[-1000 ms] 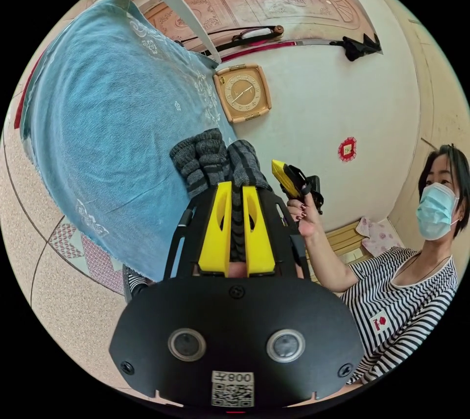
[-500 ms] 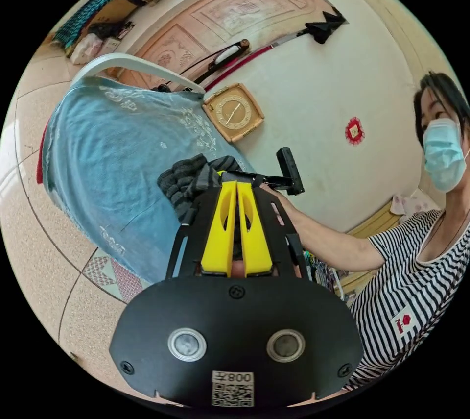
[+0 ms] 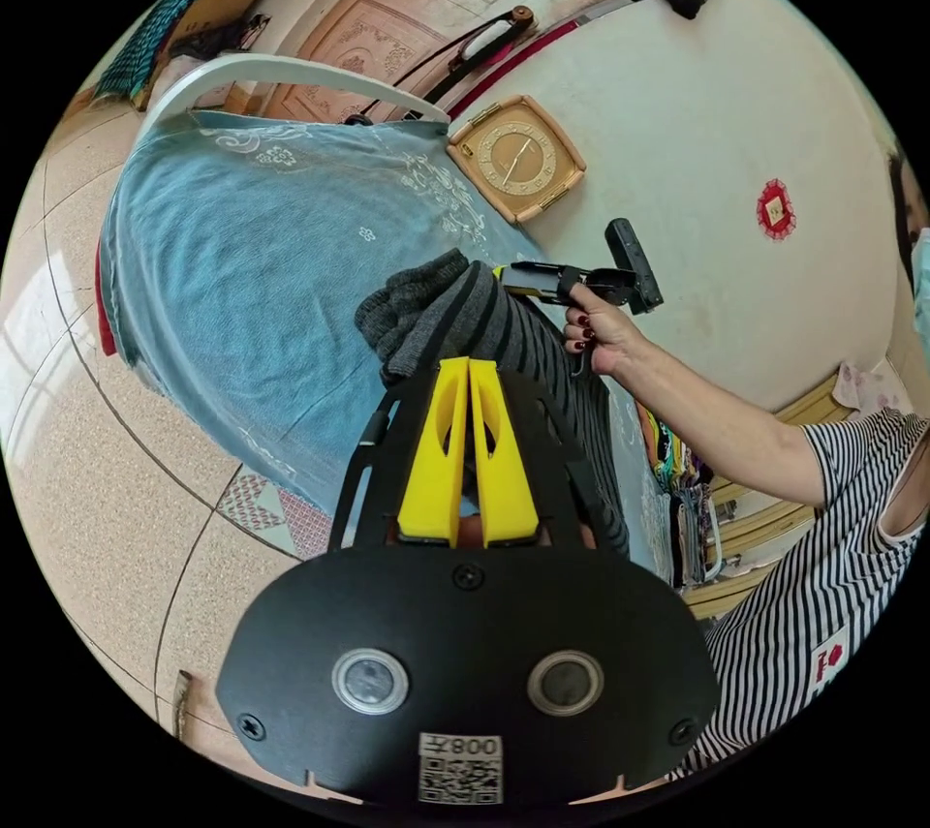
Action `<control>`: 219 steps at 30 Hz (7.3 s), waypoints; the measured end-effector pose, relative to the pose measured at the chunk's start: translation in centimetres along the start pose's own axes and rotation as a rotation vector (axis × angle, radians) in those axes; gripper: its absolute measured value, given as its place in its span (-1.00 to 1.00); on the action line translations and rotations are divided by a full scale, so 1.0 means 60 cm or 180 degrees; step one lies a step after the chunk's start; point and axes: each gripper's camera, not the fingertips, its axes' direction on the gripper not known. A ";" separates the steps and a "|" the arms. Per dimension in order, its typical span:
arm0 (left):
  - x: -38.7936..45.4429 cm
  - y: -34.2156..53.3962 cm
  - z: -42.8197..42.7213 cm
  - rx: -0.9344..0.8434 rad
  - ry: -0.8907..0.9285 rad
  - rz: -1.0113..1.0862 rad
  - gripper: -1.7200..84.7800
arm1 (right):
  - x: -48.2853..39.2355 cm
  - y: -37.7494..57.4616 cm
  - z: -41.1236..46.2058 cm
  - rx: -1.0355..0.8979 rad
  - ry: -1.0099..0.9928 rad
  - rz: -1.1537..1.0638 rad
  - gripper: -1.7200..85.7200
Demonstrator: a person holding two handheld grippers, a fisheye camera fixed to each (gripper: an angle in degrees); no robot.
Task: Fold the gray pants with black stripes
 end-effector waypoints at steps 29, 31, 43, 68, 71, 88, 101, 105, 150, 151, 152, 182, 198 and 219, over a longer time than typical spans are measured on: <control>0.105 0.106 0.078 -0.0463 0.0150 -0.0010 -0.94 | 0.246 0.438 -0.093 0.0347 -0.1216 0.0677 -0.96; 0.120 0.116 0.071 -0.0514 0.0134 0.0085 -0.93 | 0.245 0.449 -0.114 0.0332 -0.1179 0.0521 -0.95; 0.190 0.198 0.213 -0.2137 0.0876 0.0089 -0.78 | 0.427 0.660 -0.084 0.0468 -0.2406 0.1670 -0.75; 0.090 0.145 0.188 -0.1967 0.1292 -0.0173 -0.89 | 0.543 0.670 -0.004 0.0398 -0.3479 0.1987 -0.71; 0.046 0.126 0.150 -0.1652 0.1296 -0.0310 -0.85 | 0.547 0.670 -0.017 0.0393 -0.3396 0.1907 -0.75; -0.235 0.017 0.090 0.0225 0.1554 -0.1814 -0.55 | 0.541 0.645 -0.118 0.0658 -0.3462 0.1601 -0.80; -0.252 -0.043 0.161 0.0347 0.2098 -0.1845 -0.43 | 0.541 0.670 -0.117 0.0707 -0.3501 0.1592 -0.80; -0.249 -0.047 0.206 0.0110 0.1894 -0.1838 -0.50 | 0.540 0.687 -0.104 0.0689 -0.3509 0.1617 -0.80; 0.693 0.232 1.158 -0.1499 0.2448 0.0256 -0.75 | 0.592 1.444 -0.394 0.2931 -0.2701 0.1432 -0.83; 0.729 0.243 1.188 -0.1551 0.2529 0.0324 -0.75 | 0.603 1.495 -0.436 0.3123 -0.2523 0.1414 -0.83; 0.799 0.266 1.246 -0.1656 0.2700 0.0467 -0.75 | 0.612 1.545 -0.480 0.3293 -0.2324 0.1392 -0.83; 1.345 0.978 2.228 -0.3300 0.2562 0.2096 -0.67 | 0.764 2.129 -0.343 0.4384 -0.1053 0.3145 -0.78; 1.408 1.167 2.235 -0.1543 0.2219 0.3285 -0.83 | 0.635 2.215 -0.392 0.4908 -0.0053 0.3692 -0.90; 1.375 1.360 2.347 -0.1917 0.1824 0.4300 -0.96 | 0.647 1.907 -0.514 0.2673 0.2489 0.3506 -0.96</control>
